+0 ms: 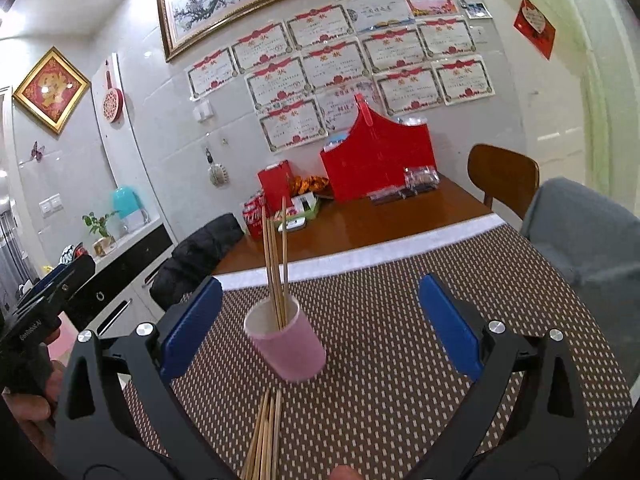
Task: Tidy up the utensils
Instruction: 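Drop the chopsticks into the pink cup by opening both tools, then move both open tools back toward the remaining chopstick pile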
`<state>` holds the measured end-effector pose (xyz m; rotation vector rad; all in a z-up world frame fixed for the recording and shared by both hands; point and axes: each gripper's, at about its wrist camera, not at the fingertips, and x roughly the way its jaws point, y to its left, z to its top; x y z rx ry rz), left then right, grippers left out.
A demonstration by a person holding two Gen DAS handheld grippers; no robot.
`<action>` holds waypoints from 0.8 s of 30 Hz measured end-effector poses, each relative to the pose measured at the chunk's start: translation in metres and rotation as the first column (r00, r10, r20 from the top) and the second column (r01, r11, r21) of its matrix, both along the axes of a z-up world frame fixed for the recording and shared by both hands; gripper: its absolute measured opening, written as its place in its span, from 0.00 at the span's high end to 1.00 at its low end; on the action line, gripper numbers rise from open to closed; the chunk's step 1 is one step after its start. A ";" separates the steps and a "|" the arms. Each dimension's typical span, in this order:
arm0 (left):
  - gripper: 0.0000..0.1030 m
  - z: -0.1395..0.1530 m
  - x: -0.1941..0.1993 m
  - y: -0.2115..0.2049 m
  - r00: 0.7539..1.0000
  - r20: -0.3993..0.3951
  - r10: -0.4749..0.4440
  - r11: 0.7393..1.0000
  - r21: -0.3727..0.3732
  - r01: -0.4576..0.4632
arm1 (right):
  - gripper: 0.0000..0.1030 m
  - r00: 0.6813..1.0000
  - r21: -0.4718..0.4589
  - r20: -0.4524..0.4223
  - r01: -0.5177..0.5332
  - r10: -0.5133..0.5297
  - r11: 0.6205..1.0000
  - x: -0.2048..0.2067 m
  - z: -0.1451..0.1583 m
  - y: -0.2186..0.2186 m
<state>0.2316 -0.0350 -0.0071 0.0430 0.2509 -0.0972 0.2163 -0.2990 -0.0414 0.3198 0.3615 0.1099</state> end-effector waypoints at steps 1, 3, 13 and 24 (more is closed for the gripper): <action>0.04 -0.001 -0.005 0.000 1.000 -0.007 0.002 1.000 0.007 -0.002 | 0.06 1.000 -0.011 -0.011 -0.001 0.001 1.000 -0.007 -0.002 0.001; 0.04 -0.005 -0.014 -0.002 1.000 -0.025 -0.001 1.000 0.022 0.001 | 0.06 1.000 -0.026 -0.028 -0.008 0.007 1.000 -0.015 -0.004 0.004; 0.04 -0.032 -0.041 -0.006 0.993 -0.120 -0.009 0.999 0.043 0.014 | 0.06 0.993 -0.111 -0.111 -0.047 0.035 0.993 -0.048 -0.015 0.025; 0.04 -0.085 -0.043 0.002 0.967 -0.255 -0.001 0.999 0.034 0.009 | 0.06 0.964 -0.154 -0.253 -0.118 0.077 0.981 -0.041 -0.053 0.049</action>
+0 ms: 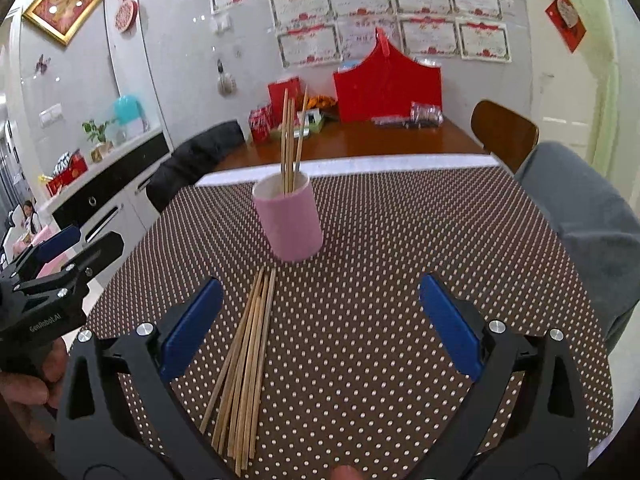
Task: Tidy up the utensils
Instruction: 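Move both open tools back toward the remaining chopstick pile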
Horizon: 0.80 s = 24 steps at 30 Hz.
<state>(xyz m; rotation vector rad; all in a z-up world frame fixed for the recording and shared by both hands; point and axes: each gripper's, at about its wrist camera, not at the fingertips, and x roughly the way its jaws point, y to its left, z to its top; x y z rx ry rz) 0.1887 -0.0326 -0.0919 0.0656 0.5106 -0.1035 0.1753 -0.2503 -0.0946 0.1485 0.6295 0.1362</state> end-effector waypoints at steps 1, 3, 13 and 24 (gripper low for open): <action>0.04 -0.003 0.001 0.001 1.000 -0.009 0.001 1.000 -0.001 -0.001 | 0.06 1.000 -0.004 -0.015 -0.005 0.005 1.000 0.003 -0.004 0.001; 0.04 -0.013 0.004 0.006 0.999 -0.035 0.011 1.000 -0.008 -0.012 | 0.06 1.000 -0.011 -0.030 -0.006 0.006 1.000 0.004 -0.008 0.002; 0.04 -0.054 0.025 0.024 0.981 -0.188 0.041 0.999 -0.012 -0.045 | 0.06 0.997 -0.017 -0.078 0.006 -0.007 1.000 0.011 -0.021 -0.002; 0.04 -0.100 0.037 0.007 0.947 -0.320 -0.007 0.998 0.056 0.026 | 0.06 0.992 -0.025 -0.122 0.008 -0.011 1.000 0.020 -0.035 -0.007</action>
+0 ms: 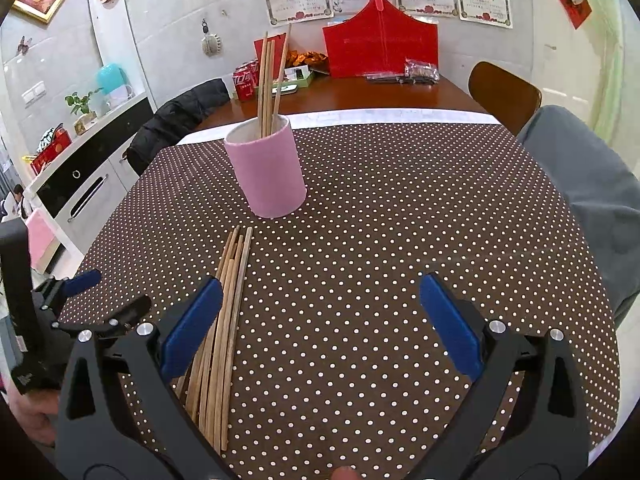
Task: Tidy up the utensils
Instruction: 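Move both open tools back toward the remaining chopstick pile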
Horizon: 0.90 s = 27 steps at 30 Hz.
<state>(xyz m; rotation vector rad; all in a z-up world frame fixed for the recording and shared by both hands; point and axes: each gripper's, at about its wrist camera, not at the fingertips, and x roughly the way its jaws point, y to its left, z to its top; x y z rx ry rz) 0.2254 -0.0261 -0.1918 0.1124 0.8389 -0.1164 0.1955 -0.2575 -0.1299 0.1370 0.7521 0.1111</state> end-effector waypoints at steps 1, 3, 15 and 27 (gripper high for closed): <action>0.04 -0.004 0.002 -0.002 1.000 -0.009 -0.003 1.000 0.011 0.004 | 0.06 1.000 0.001 -0.001 0.000 0.000 1.000 0.000 -0.001 -0.001; 0.04 -0.010 0.005 -0.006 1.000 -0.030 -0.008 1.000 0.025 0.009 | 0.06 1.000 0.004 -0.005 -0.002 0.002 1.000 0.002 -0.001 -0.001; 0.04 -0.045 0.020 -0.023 0.990 -0.135 -0.034 0.997 0.067 0.044 | 0.06 0.999 0.008 -0.042 -0.007 0.007 1.000 0.006 -0.017 -0.003; 0.04 -0.040 0.020 -0.029 0.989 -0.138 -0.059 0.997 0.034 0.065 | 0.06 0.998 0.012 -0.063 -0.008 0.009 1.000 0.007 -0.025 -0.005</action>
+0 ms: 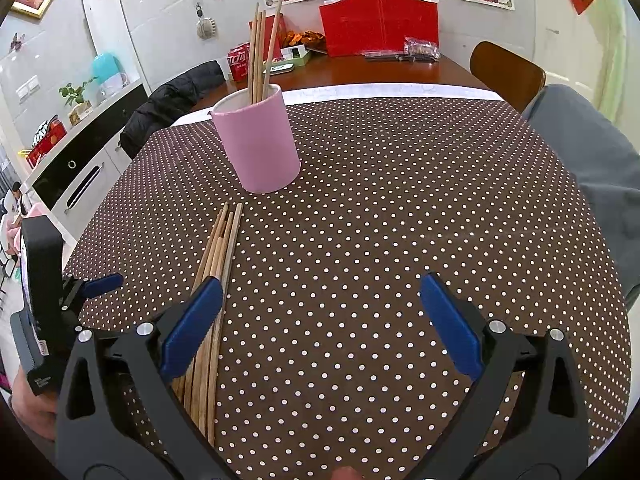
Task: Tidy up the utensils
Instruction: 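Move both open tools back toward the remaining chopstick pile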
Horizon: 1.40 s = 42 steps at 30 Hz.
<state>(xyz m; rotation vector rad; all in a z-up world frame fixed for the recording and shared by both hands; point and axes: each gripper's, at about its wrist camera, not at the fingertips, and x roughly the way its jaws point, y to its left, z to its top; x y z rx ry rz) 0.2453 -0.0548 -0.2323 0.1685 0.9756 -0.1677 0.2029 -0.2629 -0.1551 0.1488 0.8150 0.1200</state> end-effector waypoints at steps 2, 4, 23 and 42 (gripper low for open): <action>0.04 -0.002 0.005 0.000 1.000 0.001 0.000 1.000 0.005 0.000 | 0.06 1.000 0.000 -0.001 -0.002 0.002 1.000 0.001 -0.001 0.001; 0.04 -0.002 0.007 -0.002 1.000 -0.004 -0.001 1.000 -0.003 0.001 | 0.06 1.000 0.000 -0.002 -0.004 0.004 1.000 0.001 0.000 0.001; 0.04 -0.006 0.031 -0.024 0.999 -0.021 0.028 1.000 -0.011 -0.028 | 0.06 0.999 0.008 -0.031 -0.031 0.031 0.999 0.004 -0.009 0.003; 0.04 -0.007 0.040 0.002 1.000 -0.014 0.015 1.000 0.011 -0.015 | 0.06 0.974 -0.180 -0.156 -0.190 0.162 0.965 0.029 -0.061 0.061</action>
